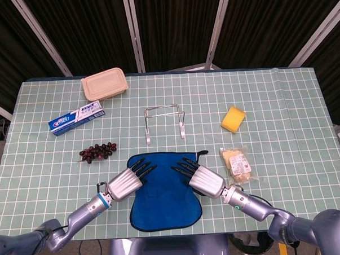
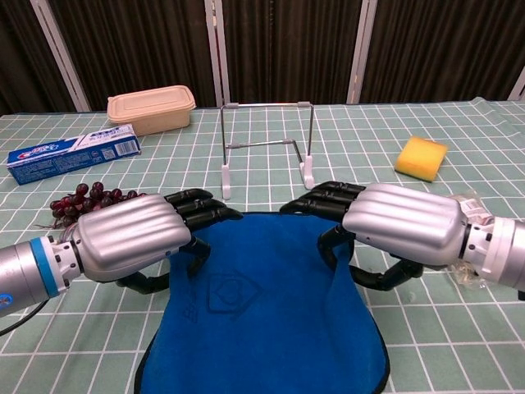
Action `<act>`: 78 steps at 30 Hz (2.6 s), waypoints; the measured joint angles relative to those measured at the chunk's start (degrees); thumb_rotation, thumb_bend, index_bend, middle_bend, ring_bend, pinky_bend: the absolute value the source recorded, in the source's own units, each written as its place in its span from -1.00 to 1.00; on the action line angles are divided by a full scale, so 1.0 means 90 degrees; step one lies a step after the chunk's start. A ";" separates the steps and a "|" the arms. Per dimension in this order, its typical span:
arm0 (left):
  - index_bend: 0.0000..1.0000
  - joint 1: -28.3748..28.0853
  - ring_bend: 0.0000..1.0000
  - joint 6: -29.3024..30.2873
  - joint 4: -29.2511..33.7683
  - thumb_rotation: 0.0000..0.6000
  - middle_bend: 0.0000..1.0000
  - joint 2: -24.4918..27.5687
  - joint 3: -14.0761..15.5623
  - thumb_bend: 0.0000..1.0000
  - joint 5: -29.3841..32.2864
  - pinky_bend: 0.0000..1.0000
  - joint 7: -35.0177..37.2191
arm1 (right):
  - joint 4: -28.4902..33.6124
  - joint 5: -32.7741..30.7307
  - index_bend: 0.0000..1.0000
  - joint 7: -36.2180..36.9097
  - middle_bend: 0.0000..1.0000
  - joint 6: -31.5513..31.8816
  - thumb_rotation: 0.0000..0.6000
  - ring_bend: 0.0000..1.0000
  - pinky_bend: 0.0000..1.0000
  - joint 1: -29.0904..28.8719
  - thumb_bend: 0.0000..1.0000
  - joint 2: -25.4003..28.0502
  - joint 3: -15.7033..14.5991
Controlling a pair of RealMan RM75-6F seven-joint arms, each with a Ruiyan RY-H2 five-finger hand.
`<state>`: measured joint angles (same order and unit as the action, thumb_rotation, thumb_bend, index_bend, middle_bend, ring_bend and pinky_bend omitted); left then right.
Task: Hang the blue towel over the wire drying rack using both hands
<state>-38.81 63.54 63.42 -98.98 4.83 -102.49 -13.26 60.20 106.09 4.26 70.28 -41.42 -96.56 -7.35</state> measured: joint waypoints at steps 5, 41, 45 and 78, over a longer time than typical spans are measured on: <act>0.61 0.0030 -1.00 0.0299 0.0113 1.00 -1.00 0.0093 -0.0214 0.04 0.0106 -1.00 0.0021 | 0.0280 -0.0007 0.26 -0.0078 -1.00 0.0161 1.00 -1.00 -1.00 -0.0047 -0.04 0.0172 0.0169; 0.61 -0.0905 -1.00 0.0255 0.1938 1.00 -1.00 0.1247 -0.2909 0.04 0.2540 -1.00 -0.0980 | 0.1947 -0.2870 0.26 -0.0777 -0.98 -0.1467 1.00 -1.00 -1.00 -0.1583 -0.04 0.1879 0.3067; 0.61 -0.1107 -1.00 0.0115 0.1697 1.00 -1.00 0.1116 -0.3053 0.04 0.2856 -1.00 -0.1064 | 0.1521 -0.3276 0.26 -0.0649 -0.98 -0.1756 1.00 -1.00 -1.00 -0.1740 -0.04 0.1727 0.3198; 0.61 -0.1842 -1.00 -0.0098 0.0154 1.00 -1.00 0.0629 -0.2874 0.04 0.3184 -1.00 -0.0551 | -0.1172 -0.3543 0.26 0.1061 -0.96 -0.2527 1.00 -1.00 -1.00 -0.2435 -0.04 0.0913 0.3115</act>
<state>-55.39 62.66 64.80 -93.31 -21.03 -73.84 -18.22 49.65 74.20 13.81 47.54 -63.34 -88.34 20.68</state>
